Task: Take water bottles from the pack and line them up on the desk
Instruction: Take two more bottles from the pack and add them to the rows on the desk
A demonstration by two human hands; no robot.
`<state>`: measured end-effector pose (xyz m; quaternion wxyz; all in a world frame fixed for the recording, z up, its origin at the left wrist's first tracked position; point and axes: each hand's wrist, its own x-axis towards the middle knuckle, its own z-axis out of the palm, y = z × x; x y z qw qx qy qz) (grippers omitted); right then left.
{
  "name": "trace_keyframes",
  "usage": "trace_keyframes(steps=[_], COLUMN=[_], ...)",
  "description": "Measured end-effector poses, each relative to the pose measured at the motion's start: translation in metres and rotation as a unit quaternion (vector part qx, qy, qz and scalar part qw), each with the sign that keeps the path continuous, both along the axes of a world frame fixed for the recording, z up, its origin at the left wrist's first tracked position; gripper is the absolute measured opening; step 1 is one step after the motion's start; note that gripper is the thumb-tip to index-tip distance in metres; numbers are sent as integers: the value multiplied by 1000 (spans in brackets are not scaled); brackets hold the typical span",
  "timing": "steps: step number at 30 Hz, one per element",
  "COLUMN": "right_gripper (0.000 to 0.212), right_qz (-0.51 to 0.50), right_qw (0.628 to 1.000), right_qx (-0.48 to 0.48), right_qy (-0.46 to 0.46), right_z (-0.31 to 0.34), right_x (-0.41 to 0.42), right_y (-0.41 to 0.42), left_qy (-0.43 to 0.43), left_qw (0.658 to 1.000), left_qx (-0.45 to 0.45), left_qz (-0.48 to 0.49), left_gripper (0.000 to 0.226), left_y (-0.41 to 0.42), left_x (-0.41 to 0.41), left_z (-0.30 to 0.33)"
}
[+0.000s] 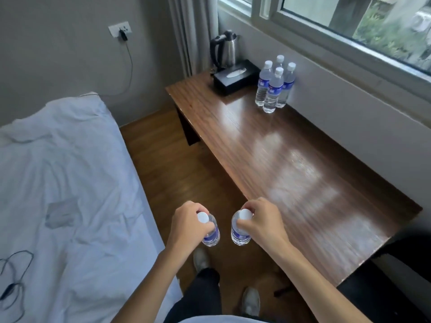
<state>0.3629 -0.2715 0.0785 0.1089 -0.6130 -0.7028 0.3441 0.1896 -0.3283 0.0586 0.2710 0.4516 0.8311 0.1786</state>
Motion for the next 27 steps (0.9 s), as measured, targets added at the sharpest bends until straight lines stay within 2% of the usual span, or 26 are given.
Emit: trace_keyframes(steps=[14,27], right_gripper=[30,27], right_qz=[1,-8], right_qw=[1000,1000], right_qx=[-8,-14], right_qy=[-12,-2], right_z=[-15,-19], right_x=[-154,-225], right_y=[98,203], left_qy=[21,15], left_qw=[999,999], left_qx=[-4,-6], left_qz=[-26,-44], left_gripper=[32,34], left_y=[103,211], left_x=[-147,-218], left_z=[-10,-10])
